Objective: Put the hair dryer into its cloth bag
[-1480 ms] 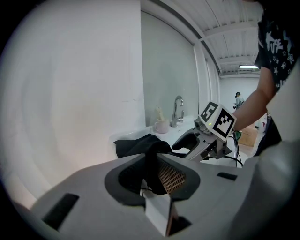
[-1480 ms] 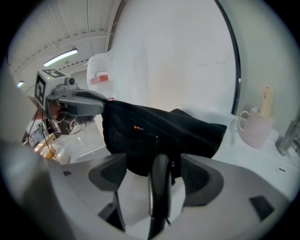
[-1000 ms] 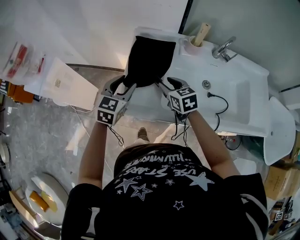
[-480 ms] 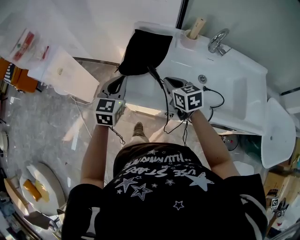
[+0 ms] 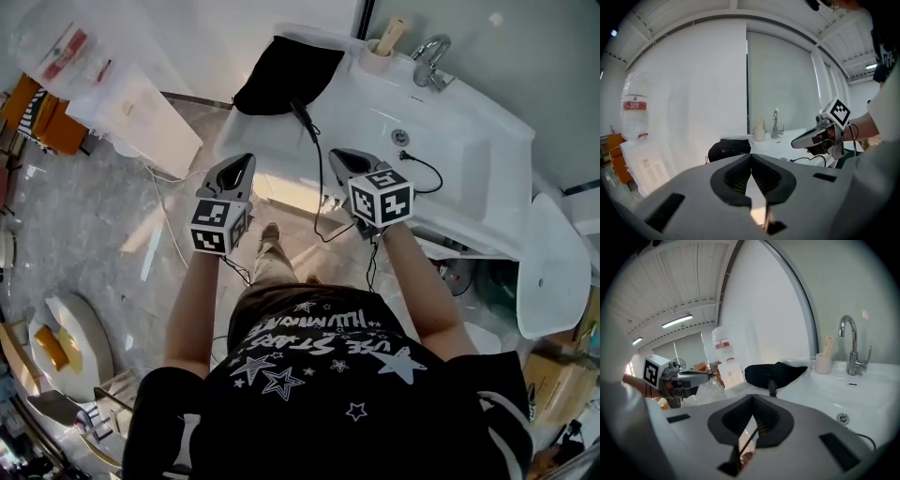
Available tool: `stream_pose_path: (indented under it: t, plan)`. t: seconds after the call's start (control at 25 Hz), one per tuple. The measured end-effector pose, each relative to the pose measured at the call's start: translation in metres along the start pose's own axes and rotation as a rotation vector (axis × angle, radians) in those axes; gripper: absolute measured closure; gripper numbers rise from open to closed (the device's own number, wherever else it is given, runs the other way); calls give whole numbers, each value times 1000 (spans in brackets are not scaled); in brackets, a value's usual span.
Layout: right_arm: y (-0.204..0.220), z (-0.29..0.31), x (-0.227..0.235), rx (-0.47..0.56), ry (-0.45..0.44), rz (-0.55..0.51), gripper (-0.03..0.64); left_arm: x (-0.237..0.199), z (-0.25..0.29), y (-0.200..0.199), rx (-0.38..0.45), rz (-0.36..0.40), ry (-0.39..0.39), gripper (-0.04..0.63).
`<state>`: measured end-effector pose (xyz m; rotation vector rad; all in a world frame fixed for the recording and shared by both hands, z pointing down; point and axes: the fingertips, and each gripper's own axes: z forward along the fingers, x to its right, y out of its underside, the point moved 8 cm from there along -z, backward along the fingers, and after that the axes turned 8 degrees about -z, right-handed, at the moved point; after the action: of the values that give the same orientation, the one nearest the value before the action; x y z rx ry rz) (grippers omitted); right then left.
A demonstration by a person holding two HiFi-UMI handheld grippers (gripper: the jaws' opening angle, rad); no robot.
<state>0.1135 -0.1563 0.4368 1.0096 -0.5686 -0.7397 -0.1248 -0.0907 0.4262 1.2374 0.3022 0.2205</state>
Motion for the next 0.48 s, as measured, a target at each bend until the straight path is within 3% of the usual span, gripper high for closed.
stream_pose_path:
  t: [0.32,0.48]
  plan:
    - [19,-40,-24,10,-67,-13,611,41,-45,29,-4,-88,-62,584]
    - [25,-49,-38,8,-82,-33,611,51,-64,41,-26,-95,-64,584]
